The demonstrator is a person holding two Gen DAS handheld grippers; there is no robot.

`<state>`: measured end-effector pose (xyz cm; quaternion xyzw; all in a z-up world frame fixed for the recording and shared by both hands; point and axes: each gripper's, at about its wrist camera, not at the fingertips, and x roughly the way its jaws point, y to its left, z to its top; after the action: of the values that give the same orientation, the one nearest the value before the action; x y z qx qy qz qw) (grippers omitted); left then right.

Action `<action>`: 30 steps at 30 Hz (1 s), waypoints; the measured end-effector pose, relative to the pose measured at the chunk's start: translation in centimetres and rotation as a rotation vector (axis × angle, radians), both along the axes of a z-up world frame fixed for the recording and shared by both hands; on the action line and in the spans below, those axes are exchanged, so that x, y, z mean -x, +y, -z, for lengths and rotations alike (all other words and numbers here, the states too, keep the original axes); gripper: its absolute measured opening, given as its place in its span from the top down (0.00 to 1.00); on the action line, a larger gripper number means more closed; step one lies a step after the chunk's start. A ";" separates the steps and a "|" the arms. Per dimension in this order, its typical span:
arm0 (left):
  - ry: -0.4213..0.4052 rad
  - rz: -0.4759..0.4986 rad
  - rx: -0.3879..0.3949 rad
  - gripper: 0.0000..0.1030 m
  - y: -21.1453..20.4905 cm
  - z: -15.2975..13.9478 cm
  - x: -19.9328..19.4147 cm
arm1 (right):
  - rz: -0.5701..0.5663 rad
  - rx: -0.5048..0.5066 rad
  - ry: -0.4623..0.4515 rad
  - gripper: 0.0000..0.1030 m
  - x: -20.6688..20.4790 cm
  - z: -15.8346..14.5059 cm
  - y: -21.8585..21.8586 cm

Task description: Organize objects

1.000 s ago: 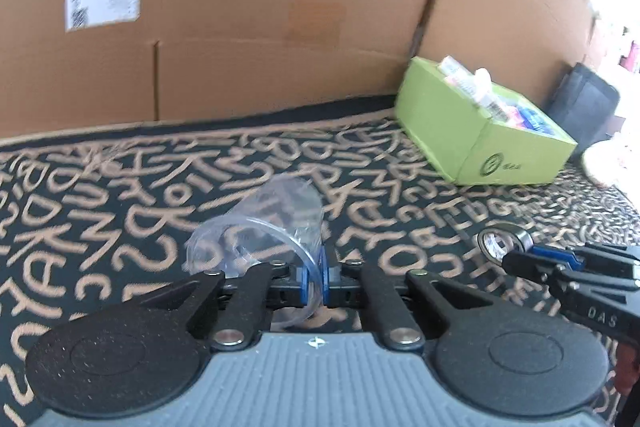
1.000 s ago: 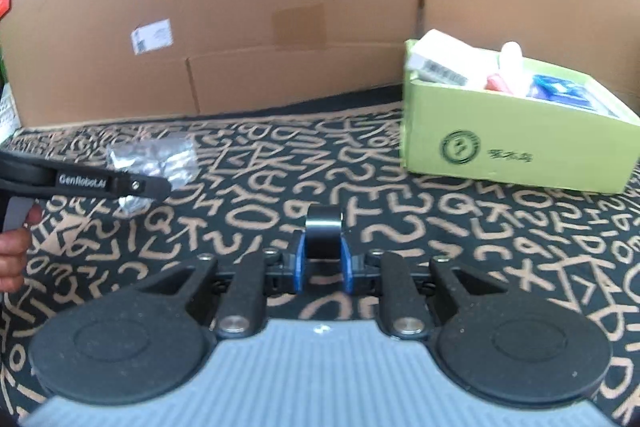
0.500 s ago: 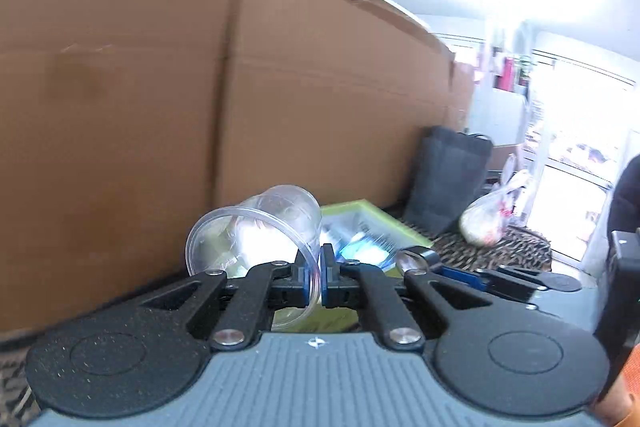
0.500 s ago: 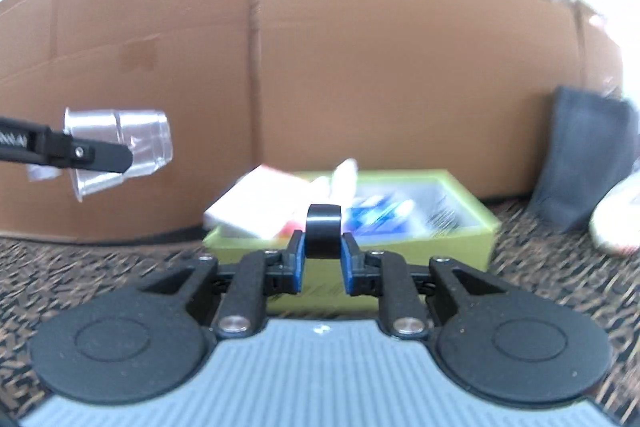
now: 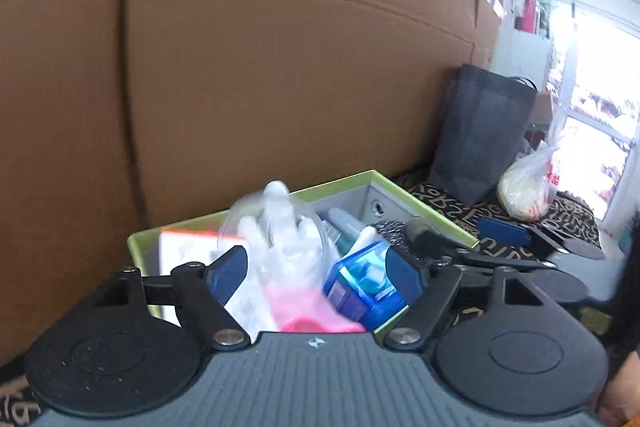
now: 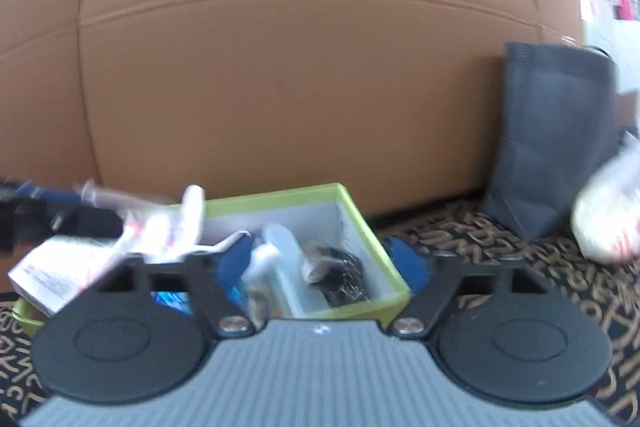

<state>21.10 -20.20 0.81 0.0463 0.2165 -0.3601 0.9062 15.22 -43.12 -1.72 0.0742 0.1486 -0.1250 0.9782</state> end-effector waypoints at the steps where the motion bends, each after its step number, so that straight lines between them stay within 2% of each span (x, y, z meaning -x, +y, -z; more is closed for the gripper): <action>1: -0.010 0.004 0.004 0.22 0.7 0.5 0.7 | -0.004 -0.005 -0.024 0.18 1.1 0.5 0.1; 3: -0.024 -0.006 -0.010 0.19 1.9 1.1 2.2 | 0.010 -0.010 -0.055 0.00 3.4 1.4 0.7; 6: -0.047 -0.039 -0.015 0.15 3.9 2.0 5.3 | 0.040 -0.037 -0.058 0.00 6.9 2.6 2.2; 8: -0.059 -0.074 -0.009 0.07 4.7 2.4 7.4 | 0.017 -0.073 -0.032 0.00 8.5 3.1 2.9; 10: -0.064 -0.129 -0.011 0.04 6.0 2.5 9.3 | -0.007 -0.083 0.016 0.00 9.6 3.2 4.2; 13: -0.029 -0.218 -0.019 0.03 7.5 2.7 11.2 | -0.050 -0.052 0.095 0.00 10.7 2.9 6.0; 17: 0.001 -0.285 -0.104 0.03 8.2 2.9 12.9 | -0.044 0.016 0.179 0.00 11.8 1.8 7.7; 20: -0.010 -0.332 -0.125 0.03 8.7 3.0 14.1 | -0.036 0.055 0.195 0.00 12.9 0.9 8.9; 24: -0.015 -0.355 -0.122 0.03 9.3 2.7 15.5 | -0.035 0.067 0.205 0.00 13.9 0.0 9.7; 30: -0.039 -0.390 -0.164 0.03 9.1 2.6 16.5 | -0.010 0.085 0.237 0.00 14.6 -0.3 10.2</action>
<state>4.60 -11.11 -1.79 0.0839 0.2324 -0.1583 0.9560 0.62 -32.88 -1.37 0.0167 0.2583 -0.1342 0.9565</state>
